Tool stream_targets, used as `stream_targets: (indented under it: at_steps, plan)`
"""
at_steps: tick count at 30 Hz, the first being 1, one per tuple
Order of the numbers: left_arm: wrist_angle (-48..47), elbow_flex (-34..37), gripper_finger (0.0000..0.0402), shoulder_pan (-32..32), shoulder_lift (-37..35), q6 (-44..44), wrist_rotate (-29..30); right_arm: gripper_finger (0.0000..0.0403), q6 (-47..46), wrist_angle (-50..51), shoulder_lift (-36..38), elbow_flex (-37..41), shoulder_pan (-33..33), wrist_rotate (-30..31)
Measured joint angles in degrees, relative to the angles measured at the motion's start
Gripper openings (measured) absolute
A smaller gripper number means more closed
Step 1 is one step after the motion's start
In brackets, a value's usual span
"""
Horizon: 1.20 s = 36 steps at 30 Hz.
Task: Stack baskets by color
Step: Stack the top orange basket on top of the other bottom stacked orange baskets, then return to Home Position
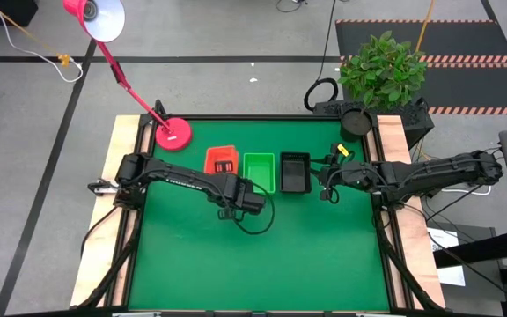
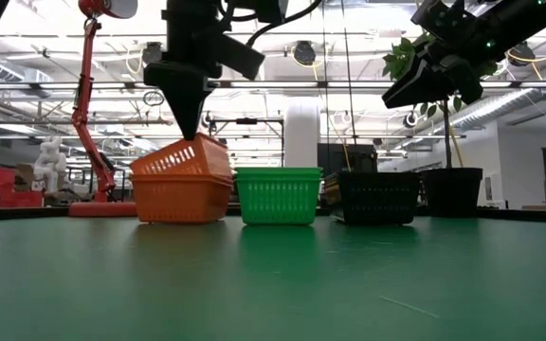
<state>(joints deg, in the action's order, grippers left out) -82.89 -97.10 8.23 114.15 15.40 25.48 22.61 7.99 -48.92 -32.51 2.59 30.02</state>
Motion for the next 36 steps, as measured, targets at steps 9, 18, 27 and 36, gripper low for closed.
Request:
stream_targets:
  at_steps: [9,18,27,36]
  plan:
    - [-1.47,-0.06,0.005,0.0,-3.19,-0.99,-0.28,0.0125,0.02,-0.01,-0.01,0.0,0.0,0.0]
    - [-0.88,-0.09,0.0088,0.0,-4.61,1.35,-0.43,0.0125,0.0,-0.02,0.01,0.0,0.0,-0.02]
    - [2.45,-0.09,0.0096,0.04,-4.61,-2.16,0.18,0.0125,-0.1,-0.02,0.01,0.0,0.02,-0.03]
    - [12.45,0.05,0.0028,-2.48,-11.43,-9.91,0.29,0.0104,-2.4,0.56,6.41,0.0,1.55,-1.79]
